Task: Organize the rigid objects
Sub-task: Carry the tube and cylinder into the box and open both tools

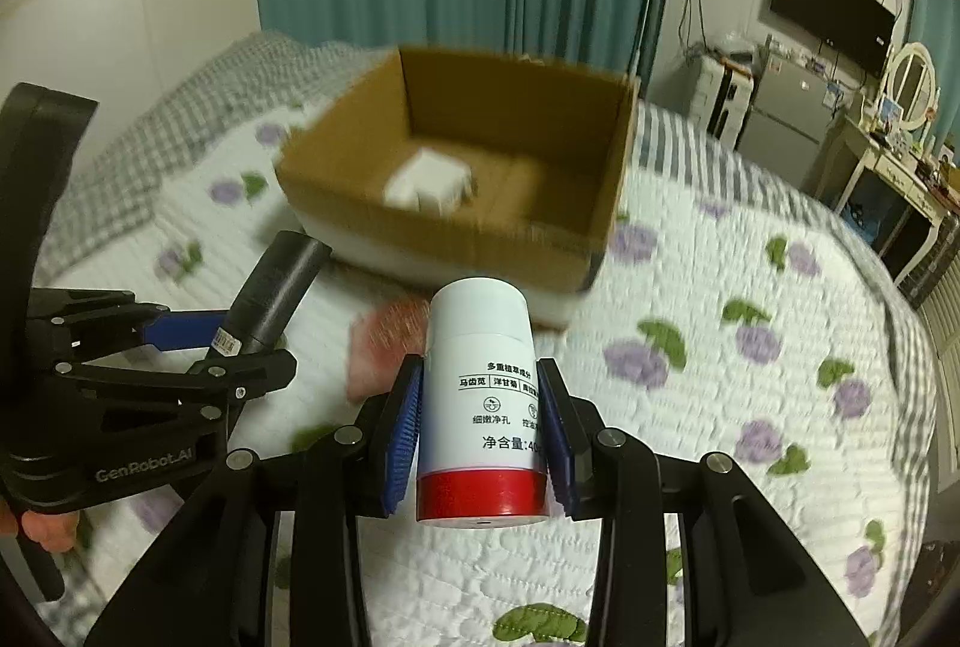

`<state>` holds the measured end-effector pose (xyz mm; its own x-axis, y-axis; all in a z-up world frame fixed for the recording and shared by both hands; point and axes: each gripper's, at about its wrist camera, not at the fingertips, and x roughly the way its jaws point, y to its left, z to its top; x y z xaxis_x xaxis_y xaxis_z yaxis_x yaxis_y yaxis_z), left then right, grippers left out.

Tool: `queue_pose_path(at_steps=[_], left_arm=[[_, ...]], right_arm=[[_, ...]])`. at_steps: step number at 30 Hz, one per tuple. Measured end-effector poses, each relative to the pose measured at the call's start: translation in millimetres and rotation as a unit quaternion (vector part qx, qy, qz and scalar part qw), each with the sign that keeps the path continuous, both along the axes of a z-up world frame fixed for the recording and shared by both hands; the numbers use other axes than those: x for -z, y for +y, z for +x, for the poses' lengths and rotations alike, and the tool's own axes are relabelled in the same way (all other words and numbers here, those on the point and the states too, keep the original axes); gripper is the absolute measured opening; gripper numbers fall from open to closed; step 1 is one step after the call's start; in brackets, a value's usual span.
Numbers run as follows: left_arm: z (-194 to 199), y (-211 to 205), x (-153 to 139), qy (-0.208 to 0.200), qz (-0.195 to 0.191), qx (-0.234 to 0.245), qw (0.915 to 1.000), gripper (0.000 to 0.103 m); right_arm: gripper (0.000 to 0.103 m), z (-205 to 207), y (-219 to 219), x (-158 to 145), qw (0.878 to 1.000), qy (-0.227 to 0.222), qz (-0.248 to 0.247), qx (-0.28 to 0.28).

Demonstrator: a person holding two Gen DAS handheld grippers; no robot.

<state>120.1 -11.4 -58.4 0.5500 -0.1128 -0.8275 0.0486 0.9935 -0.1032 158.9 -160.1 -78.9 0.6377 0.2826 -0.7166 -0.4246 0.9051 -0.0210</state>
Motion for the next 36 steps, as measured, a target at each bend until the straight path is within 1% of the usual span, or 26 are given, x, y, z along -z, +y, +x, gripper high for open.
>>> queue_pose_path(at_steps=[2, 5, 6, 8, 9, 12, 15, 17, 20, 23, 24, 26, 28, 29, 30, 31, 33, 34, 35, 36], left_arm=[[8, -2, -23, -0.023, 0.002, 0.005, 0.9997, 0.042], [19, 0, -47, -0.047, 0.009, 0.006, 0.9988, 0.042], [28, 1, -55, -0.053, 0.015, 0.008, 0.9984, 0.042], [39, 3, -61, -0.059, 0.022, 0.009, 0.998, 0.042], [51, 3, -64, -0.061, 0.029, 0.013, 0.9976, 0.042], [79, 1, -64, -0.06, 0.047, 0.018, 0.997, 0.042], [111, 1, -55, -0.049, 0.059, 0.023, 0.9968, 0.042], [123, -1, -44, -0.043, 0.062, 0.023, 0.9969, 0.042], [147, -1, -27, -0.037, 0.061, 0.023, 0.9972, 0.043], [166, 1, -11, -0.04, 0.046, 0.017, 0.998, 0.043], [170, 1, -7, -0.038, 0.043, 0.016, 0.9982, 0.043], [177, -3, 1, -0.03, 0.051, 0.017, 0.9981, 0.045], [176, -7, 0, -0.044, 0.061, 0.016, 0.997, 0.045], [175, -9, -1, -0.049, 0.062, 0.016, 0.9967, 0.046], [173, -9, -4, -0.051, 0.064, 0.015, 0.9965, 0.051], [170, -9, -7, -0.051, 0.066, 0.01, 0.9965, 0.053], [163, -5, -15, -0.05, 0.066, -0.004, 0.9966, 0.054], [158, -3, -20, -0.049, 0.063, -0.01, 0.9968, 0.054], [153, 0, -25, -0.048, 0.061, -0.016, 0.9968, 0.055], [147, 2, -29, -0.048, 0.061, -0.019, 0.9968, 0.056]], right_arm=[[0.036, 1, 3, -16, 1.0, -0.011, 0.002, -0.001], [0.036, 11, 10, -43, 0.999, -0.032, 0.002, -0.004], [0.036, 16, 12, -50, 0.999, -0.036, 0.004, -0.004], [0.036, 27, 14, -60, 0.999, -0.042, 0.008, -0.006], [0.036, 37, 16, -66, 0.999, -0.049, 0.011, -0.006], [0.036, 62, 20, -72, 0.998, -0.057, 0.016, -0.003], [0.036, 93, 25, -65, 0.998, -0.056, 0.02, -0.001], [0.036, 112, 29, -57, 0.998, -0.053, 0.02, 0.0], [0.036, 141, 31, -39, 0.999, -0.043, 0.019, 0.004], [0.036, 155, 29, -24, 0.999, -0.036, 0.027, 0.001], [0.036, 159, 28, -17, 0.999, -0.03, 0.03, 0.001], [0.036, 166, 27, -8, 0.999, -0.023, 0.032, 0.002], [0.036, 171, 25, -1, 0.999, -0.02, 0.03, 0.006], [0.036, 171, 24, 0, 0.999, -0.019, 0.029, 0.007], [0.036, 171, 23, 1, 0.999, -0.019, 0.027, 0.009], [0.037, 169, 21, 0, 0.999, -0.022, 0.027, 0.011], [0.048, 163, 15, -9, 0.999, -0.033, 0.028, 0.016], [0.06, 159, 13, -14, 0.999, -0.038, 0.028, 0.019], [0.066, 150, 8, -24, 0.998, -0.05, 0.027, 0.022], [0.068, 144, 5, -31, 0.998, -0.058, 0.026, 0.024]])
